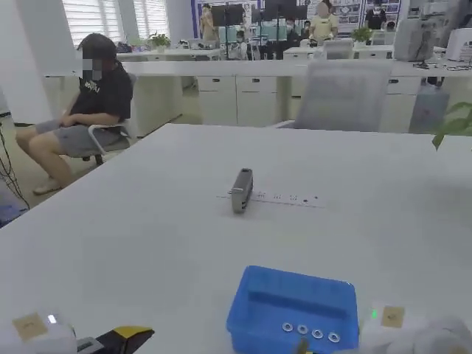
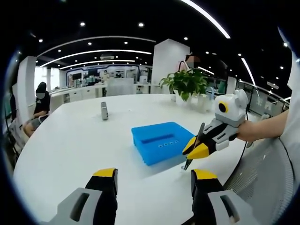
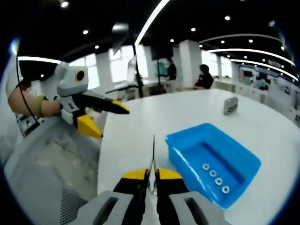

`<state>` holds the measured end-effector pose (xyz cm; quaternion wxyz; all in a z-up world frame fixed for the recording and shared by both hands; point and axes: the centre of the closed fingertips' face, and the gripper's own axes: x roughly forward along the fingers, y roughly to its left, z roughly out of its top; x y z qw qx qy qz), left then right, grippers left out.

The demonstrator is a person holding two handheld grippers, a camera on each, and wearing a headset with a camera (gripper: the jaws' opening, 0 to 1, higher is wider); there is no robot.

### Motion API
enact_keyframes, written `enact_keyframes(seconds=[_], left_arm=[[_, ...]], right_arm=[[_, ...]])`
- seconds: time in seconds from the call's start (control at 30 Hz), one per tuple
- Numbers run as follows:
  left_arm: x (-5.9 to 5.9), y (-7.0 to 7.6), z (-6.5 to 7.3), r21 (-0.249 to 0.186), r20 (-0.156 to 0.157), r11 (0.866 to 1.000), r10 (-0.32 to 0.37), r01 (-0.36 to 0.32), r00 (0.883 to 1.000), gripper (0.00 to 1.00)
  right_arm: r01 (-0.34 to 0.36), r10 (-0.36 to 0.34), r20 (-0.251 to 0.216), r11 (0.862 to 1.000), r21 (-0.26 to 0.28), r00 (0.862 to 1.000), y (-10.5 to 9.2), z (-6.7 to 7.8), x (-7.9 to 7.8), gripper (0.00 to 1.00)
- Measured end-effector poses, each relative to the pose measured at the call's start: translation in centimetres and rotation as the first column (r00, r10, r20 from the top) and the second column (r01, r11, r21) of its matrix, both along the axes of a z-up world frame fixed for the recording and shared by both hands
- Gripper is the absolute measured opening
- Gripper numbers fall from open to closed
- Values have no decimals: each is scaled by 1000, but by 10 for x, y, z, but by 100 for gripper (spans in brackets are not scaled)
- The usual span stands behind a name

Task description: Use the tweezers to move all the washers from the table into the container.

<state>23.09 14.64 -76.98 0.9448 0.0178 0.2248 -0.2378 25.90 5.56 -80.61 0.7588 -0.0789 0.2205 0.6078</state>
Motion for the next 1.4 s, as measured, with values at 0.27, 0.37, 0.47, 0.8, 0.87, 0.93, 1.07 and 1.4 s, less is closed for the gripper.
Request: enact_keyframes(seconds=[0.27,0.37,0.47,0.8,0.87,0.93,1.07,1.4], left_arm=[[0,9,1,-22,-4,1000,17,-17,1000,64],[0,9,-1,-27,-11,1000,13,-14,1000,64],[-1,6,-2,-33,-15,999,-3,2,1000,64],[-2,3,-4,-39,-32,999,-20,19,999,63],[-2,2,-4,-41,-33,999,-20,19,999,63],[-2,3,-4,-41,-33,999,-19,18,999,64],[-2,3,-3,-50,-29,999,-16,14,999,63],[0,9,0,-55,-14,998,8,-9,1000,62]], right_arm=[[-7,12,-58,996,84,998,1,18,-2,3],[-3,10,-66,995,105,998,2,25,2,3],[8,1,-71,992,123,997,1,34,8,3],[72,-53,-103,978,195,993,10,57,53,3],[90,-70,-109,976,200,992,12,55,64,3],[108,-83,-127,972,206,988,13,53,72,3],[176,-139,-180,962,208,974,15,42,91,3],[246,-206,-239,957,151,949,20,16,111,3]])
